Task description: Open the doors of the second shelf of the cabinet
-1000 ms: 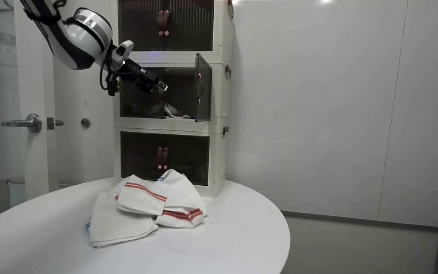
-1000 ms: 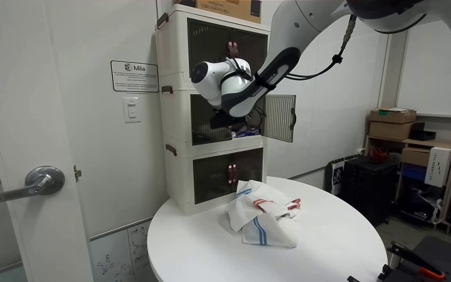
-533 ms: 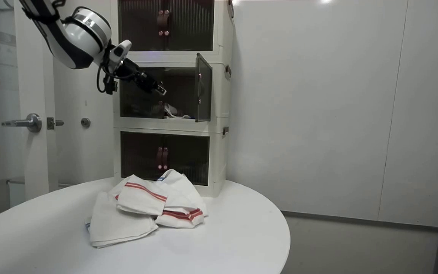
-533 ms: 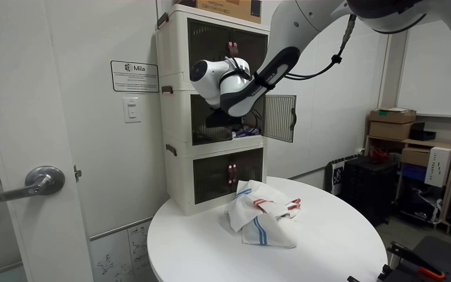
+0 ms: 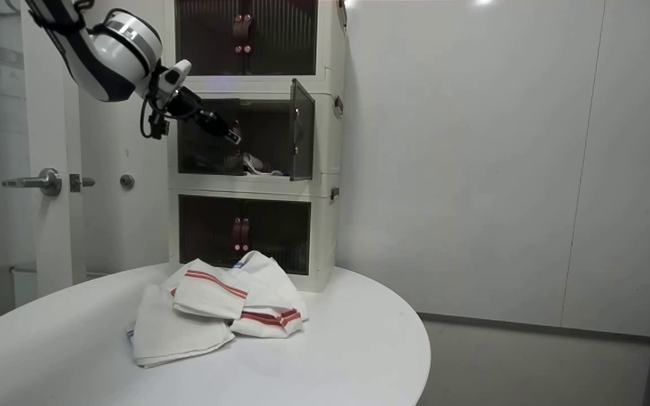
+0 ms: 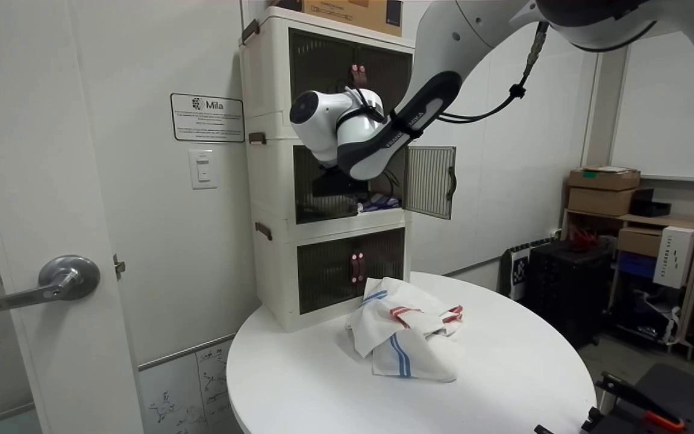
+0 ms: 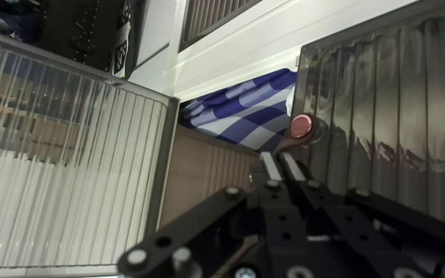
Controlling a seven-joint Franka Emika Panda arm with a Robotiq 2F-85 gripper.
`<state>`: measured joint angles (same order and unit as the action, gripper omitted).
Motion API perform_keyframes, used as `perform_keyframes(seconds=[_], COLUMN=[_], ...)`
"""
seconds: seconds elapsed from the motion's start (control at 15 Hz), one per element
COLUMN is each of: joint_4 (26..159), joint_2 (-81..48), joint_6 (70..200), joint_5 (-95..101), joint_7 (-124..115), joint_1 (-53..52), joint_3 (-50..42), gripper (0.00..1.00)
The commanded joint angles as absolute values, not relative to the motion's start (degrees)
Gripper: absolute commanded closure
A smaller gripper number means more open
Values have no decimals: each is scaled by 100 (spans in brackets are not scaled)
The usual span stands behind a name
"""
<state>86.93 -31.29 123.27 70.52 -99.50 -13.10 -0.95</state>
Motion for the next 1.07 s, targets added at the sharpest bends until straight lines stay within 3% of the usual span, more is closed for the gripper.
perform_keyframes(seconds=[0.0,0.87,0.93,1.0], joint_4=[9214,10620,10648,10664], joint_2=[-2867,-1731,-1702,-1686], joint_6=[12373,12996,13018,13037], joint_5=[7097,6968,6976,6973], joint_7=[-10011,-9880,-9894,-9895], joint_1=[-1198,-998,-986,-975], joint_3=[-20,359,360,361], gripper=[92,95,71,70])
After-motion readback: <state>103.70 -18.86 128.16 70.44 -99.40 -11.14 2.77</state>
